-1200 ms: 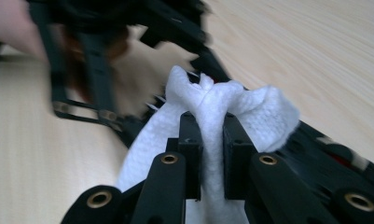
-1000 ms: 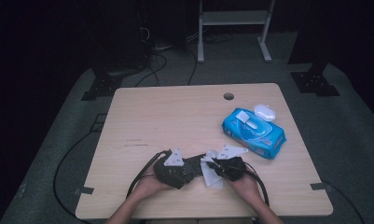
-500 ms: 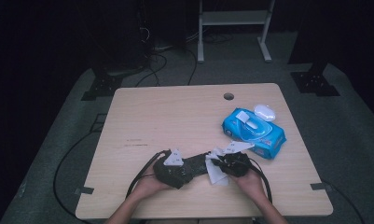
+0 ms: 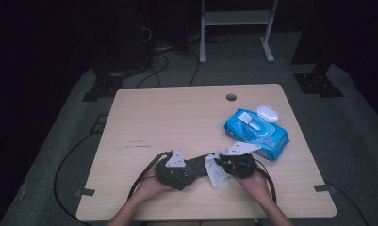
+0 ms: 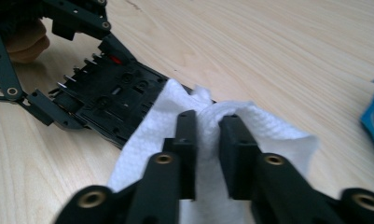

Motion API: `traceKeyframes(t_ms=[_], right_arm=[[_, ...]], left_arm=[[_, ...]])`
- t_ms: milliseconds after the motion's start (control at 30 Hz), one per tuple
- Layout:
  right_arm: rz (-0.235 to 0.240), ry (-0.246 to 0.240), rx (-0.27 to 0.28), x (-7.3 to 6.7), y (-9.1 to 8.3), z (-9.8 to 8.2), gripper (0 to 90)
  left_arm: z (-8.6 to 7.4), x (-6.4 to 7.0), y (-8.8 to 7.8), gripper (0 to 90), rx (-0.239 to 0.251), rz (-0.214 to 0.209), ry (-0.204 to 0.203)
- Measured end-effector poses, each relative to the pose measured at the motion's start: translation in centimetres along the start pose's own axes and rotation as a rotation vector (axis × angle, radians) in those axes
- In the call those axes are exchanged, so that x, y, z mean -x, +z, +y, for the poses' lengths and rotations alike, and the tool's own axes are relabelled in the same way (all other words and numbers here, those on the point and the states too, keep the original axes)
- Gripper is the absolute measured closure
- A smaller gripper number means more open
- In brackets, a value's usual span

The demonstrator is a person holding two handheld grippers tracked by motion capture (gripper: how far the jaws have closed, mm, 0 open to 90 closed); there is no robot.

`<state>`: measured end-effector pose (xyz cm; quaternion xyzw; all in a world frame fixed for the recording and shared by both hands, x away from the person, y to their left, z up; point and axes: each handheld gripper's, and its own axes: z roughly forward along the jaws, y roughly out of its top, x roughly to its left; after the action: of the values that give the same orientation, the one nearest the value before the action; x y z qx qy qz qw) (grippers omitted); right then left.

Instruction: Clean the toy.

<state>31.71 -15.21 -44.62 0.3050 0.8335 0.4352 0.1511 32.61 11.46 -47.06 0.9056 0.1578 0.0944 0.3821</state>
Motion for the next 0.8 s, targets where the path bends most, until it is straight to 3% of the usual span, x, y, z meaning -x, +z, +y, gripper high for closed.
traceKeyframes(t_ms=[167,333,467,633,800], right_arm=[[0.020,-0.003,-0.038,-0.5,1.9,0.2,78.4],[0.035,-0.006,-0.027,-1.0,2.6,0.5,68.6],[0.030,0.020,-0.007,-0.9,3.1,0.4,68.3],[-0.003,0.004,-0.002,-0.8,3.1,0.0,82.8],[0.004,0.004,-0.032,-0.5,2.5,0.1,86.6]], left_arm=[[0.1,-0.1,-0.1,24.8,0.008,-0.005,-0.007],[0.2,-0.1,-0.1,24.9,0.013,-0.006,-0.004],[0.1,-0.2,-0.2,24.9,0.015,-0.008,-0.012],[0.1,-0.2,-0.2,24.9,0.017,-0.008,-0.016],[0.2,-0.1,-0.1,24.9,0.006,0.001,0.001]])
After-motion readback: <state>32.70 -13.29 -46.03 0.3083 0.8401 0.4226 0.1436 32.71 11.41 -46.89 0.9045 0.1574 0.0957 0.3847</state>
